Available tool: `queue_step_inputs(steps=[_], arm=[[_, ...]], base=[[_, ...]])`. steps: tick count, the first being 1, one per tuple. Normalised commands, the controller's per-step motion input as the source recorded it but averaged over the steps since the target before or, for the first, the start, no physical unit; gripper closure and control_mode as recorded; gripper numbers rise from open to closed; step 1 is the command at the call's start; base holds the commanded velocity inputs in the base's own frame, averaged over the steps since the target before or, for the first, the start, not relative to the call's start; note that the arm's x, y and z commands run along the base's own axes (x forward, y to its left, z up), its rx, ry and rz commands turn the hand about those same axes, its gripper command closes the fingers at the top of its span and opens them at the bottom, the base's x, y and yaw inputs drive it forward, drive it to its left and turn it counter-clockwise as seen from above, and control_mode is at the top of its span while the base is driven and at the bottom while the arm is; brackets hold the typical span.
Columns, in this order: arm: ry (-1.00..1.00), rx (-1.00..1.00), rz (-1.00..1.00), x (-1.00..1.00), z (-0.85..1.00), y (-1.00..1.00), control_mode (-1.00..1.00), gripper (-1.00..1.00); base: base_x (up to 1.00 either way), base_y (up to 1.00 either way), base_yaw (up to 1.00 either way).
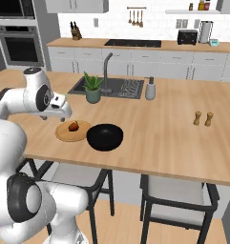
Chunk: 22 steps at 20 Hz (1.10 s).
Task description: Pick the chicken drumstick and bell pepper from their plates and place them in the bowl. Then put the bowl in the fridge.
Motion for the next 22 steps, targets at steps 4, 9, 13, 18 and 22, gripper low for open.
queue_step_inputs(steps=[4,9,13,18,22], arm=[[0.04,0.0,-0.2,0.95,-0.45,0.23,-1.0,-1.0],[0.13,0.01,-0.21,0.74,-0.26,0.01,-1.0,-1.0],[0.16,0.04,-0.23,0.64,-0.26,0.02,-1.0,-1.0],[0.16,0.05,-0.15,0.62,-0.2,0.05,-1.0,-1.0],[0.14,0.01,-0.11,0.39,-0.32,0.06,-1.0,-1.0]], base=[[0.0,0.0,0.0],[0.0,0.0,0.0],[0.0,0.0,0.0],[0.0,0.0,0.0],[0.0,0.0,0.0]])
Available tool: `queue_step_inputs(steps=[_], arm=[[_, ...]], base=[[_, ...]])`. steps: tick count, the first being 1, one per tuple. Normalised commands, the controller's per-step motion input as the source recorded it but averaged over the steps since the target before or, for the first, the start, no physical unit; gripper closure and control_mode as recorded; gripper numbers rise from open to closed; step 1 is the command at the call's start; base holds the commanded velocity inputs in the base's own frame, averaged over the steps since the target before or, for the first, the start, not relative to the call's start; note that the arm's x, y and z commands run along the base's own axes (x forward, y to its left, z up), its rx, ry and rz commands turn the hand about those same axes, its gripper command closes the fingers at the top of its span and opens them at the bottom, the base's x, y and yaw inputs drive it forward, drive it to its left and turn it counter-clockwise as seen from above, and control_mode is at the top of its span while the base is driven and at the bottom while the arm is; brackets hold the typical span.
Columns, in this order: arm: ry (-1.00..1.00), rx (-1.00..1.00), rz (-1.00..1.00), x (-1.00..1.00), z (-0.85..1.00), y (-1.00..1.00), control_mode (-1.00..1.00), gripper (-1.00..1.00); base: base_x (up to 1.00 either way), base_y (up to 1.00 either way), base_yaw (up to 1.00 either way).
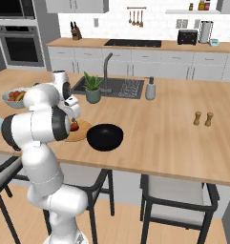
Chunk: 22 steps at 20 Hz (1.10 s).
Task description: Pick the chicken drumstick and bell pepper from their plates and place them in the bowl. Then put the bowl in the fridge.
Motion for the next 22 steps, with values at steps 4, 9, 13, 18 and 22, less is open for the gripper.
queue_step_inputs(steps=[4,9,13,18,22], arm=[[0.12,0.0,-0.08,0.24,-0.43,0.17,-1.0,-1.0],[0.12,0.0,-0.05,0.22,-0.39,0.12,-1.0,-1.0],[0.09,0.0,-0.02,0.28,-0.29,0.0,-1.0,-1.0],[0.04,0.0,0.0,0.22,-0.22,0.0,-1.0,-1.0],[0.0,0.0,0.0,0.21,-0.23,0.0,-1.0,-1.0]], base=[[0.0,0.0,0.0],[0.0,0.0,0.0],[0.0,0.0,0.0],[0.0,0.0,0.0],[0.0,0.0,0.0]])
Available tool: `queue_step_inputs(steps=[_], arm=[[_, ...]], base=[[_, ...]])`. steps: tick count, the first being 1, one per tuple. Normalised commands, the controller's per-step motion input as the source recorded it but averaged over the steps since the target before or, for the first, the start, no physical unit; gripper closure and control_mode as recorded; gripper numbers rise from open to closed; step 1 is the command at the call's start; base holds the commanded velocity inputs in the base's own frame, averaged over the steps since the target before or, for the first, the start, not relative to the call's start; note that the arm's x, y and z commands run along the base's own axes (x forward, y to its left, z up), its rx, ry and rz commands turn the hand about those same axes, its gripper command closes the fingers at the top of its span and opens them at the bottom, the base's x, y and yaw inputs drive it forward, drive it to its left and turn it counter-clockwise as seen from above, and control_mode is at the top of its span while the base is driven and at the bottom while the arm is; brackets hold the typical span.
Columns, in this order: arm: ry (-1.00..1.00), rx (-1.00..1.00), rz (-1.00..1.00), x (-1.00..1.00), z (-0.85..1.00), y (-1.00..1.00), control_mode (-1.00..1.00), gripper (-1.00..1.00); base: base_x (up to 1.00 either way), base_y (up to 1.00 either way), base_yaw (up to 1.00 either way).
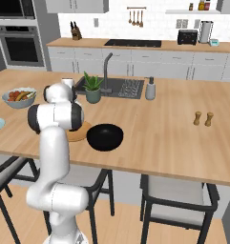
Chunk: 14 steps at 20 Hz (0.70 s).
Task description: Pick the chicken drumstick and bell pepper from their plates and place them in the bowl. Then put the bowl in the fridge.
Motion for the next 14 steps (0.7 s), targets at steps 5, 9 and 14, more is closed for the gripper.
queue_step_inputs(steps=[5,9,14], arm=[[0.0,0.0,-0.02,0.19,-0.22,0.01,-1.0,-1.0],[-0.06,0.0,-0.02,0.15,-0.32,0.09,-1.0,-1.0],[-0.11,0.0,-0.02,0.23,-0.29,0.11,-1.0,-1.0]], base=[[0.0,0.0,0.0],[0.0,0.0,0.0],[0.0,0.0,0.0]])
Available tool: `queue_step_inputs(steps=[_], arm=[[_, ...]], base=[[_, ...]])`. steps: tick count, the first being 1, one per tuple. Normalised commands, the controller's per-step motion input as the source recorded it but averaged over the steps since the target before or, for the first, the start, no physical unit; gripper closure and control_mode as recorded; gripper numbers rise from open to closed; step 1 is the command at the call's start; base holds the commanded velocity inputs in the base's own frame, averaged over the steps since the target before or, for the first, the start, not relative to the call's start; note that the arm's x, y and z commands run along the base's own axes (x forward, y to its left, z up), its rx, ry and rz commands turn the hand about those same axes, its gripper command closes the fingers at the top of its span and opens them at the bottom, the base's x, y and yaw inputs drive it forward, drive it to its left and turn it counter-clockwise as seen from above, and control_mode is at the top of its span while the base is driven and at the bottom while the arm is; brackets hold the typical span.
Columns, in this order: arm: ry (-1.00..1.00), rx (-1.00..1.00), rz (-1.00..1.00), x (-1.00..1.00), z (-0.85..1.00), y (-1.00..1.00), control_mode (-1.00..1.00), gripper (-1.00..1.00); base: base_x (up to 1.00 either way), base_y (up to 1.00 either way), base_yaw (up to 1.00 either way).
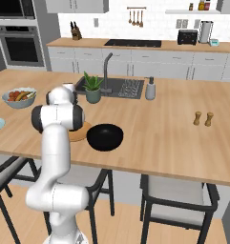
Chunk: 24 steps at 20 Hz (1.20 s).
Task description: Pick the chicken drumstick and bell pepper from their plates and place them in the bowl. Then put the bowl in the fridge.
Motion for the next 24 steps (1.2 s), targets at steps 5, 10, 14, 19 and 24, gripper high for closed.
queue_step_inputs(steps=[5,10,14,19,24], arm=[[-0.1,0.0,-0.02,0.11,-0.16,0.01,-1.0,-1.0],[-0.06,0.0,-0.05,0.0,-0.27,0.0,-1.0,-1.0],[-0.04,0.0,-0.04,-0.04,-0.31,0.0,-1.0,-1.0],[-0.01,0.0,-0.02,-0.14,-0.39,0.0,-1.0,1.0],[-0.04,0.0,-0.01,-0.08,-0.06,0.0,-1.0,1.0]], base=[[0.0,0.0,0.0],[0.0,0.0,0.0],[0.0,0.0,0.0],[0.0,0.0,0.0],[0.0,0.0,0.0]])
